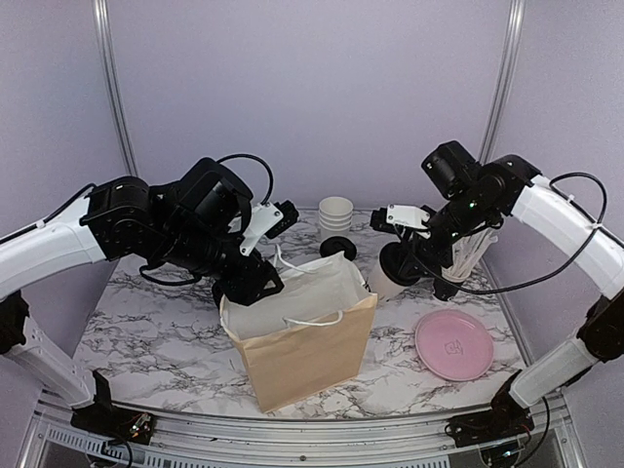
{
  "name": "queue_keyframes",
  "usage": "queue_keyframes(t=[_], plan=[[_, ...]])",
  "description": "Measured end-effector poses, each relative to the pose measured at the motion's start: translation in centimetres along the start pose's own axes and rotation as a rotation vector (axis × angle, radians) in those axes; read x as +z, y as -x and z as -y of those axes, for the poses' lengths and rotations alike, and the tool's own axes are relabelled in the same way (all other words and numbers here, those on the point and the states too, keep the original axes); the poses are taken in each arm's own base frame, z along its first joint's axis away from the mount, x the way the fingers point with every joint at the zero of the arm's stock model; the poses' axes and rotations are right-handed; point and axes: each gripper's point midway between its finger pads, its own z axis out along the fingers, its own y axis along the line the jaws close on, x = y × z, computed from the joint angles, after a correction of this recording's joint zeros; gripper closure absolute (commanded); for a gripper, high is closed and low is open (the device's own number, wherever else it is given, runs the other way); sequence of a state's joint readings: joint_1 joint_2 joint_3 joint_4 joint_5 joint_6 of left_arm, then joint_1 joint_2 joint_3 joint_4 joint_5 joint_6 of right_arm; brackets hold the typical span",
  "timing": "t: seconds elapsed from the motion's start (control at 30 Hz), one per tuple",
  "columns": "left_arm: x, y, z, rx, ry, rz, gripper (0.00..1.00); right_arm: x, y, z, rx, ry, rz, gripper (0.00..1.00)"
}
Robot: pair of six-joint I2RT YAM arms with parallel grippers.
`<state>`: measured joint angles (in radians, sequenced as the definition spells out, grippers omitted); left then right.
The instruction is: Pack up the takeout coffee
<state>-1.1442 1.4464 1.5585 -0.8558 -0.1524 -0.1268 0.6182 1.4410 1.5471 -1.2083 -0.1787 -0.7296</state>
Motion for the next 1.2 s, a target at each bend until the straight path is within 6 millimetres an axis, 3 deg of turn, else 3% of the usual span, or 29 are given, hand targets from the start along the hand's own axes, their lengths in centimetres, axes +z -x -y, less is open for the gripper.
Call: queue_keyframes(t=[0.2,0.3,0.5,0.57,0.63,0.77,0.93,1.2], plan=[[0.9,-0.3,-0.5,0.005,0.001,-0.037,0.65,-6.6,3.7,3.3,0.003,-0.146,0.193,0.45],[0.9,-0.5,-0.7,0.002,0.004,-0.048,0.7,-10.8,5.4,3.8,-0.022,-0.224,0.313,0.45],[0.8,0.5,-0.6,0.006,-0.009,-0.039,0.91,-19.5,9.0,0.5,-0.15,-0.245,0.579,0.45],[0.8,1.0,-0.5,0.003,-0.012,-0.033,0.95,-21.1,9.6,-1.2,-0.2,-0.212,0.637,0.46],[0.9,1.5,-0.4,0.006,-0.017,-0.027,1.0,-21.4,9.8,-2.7,-0.238,-0.164,0.66,0.46],[1.4,2.6,-0.3,0.014,-0.02,-0.025,1.0,-20.1,9.7,-5.2,-0.286,-0.048,0.641,0.47],[2.1,3.4,-0.6,0.012,-0.018,-0.029,1.0,-17.9,9.8,-6.6,-0.311,0.048,0.596,0.47],[2.0,4.1,-2.0,-0.019,-0.002,-0.019,1.0,-16.1,10.0,-8.9,-0.373,0.114,0.547,0.49]])
